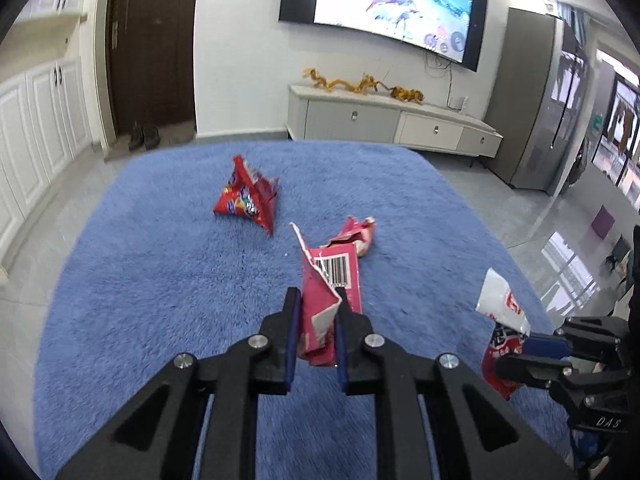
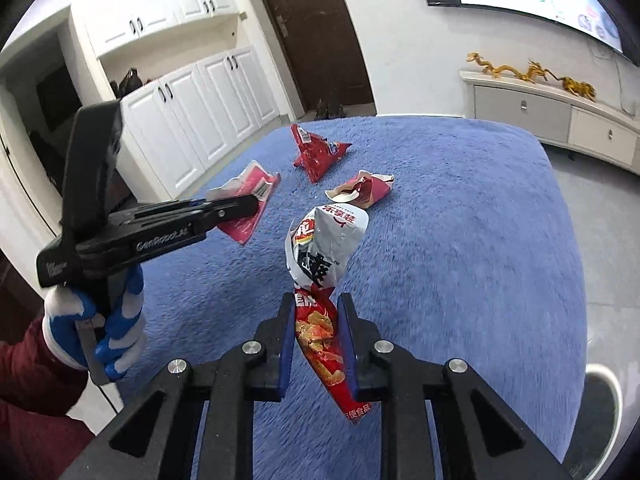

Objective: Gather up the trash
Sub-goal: 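Carry the pink wrapper and chip bag to the bin and open both tools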

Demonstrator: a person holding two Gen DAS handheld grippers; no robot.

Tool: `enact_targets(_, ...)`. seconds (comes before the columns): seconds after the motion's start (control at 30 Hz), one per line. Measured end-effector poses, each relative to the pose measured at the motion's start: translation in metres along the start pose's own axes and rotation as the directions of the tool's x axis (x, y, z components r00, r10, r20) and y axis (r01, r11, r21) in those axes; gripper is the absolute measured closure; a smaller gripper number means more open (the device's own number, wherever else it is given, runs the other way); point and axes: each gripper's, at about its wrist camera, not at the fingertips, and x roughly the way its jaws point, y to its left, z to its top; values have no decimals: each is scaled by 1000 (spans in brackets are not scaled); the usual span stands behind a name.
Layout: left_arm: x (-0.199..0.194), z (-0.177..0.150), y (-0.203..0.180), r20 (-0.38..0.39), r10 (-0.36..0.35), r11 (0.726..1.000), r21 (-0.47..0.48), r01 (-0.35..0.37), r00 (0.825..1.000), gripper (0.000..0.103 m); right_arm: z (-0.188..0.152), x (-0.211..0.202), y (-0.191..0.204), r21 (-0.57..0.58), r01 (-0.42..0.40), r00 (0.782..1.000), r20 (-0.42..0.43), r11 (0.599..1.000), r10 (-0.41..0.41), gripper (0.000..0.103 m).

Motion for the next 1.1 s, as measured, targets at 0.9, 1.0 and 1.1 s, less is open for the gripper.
enact_targets(0.9,-79,-12,-87,146,16,979,200,-45,989,89,-45,-112,-29,184,115,970,192,976,-150,84)
enact_targets(1.0,-75,-11,-98,137,17,976,214,-46,990,89,-52,-119,-35,202,120,966,201,972,-161,83)
enact_targets(1.1,-70,-9,-110,126,15,971,236,-45,992,89,-58,-125,-44,219,128,963,206,967,-174,83)
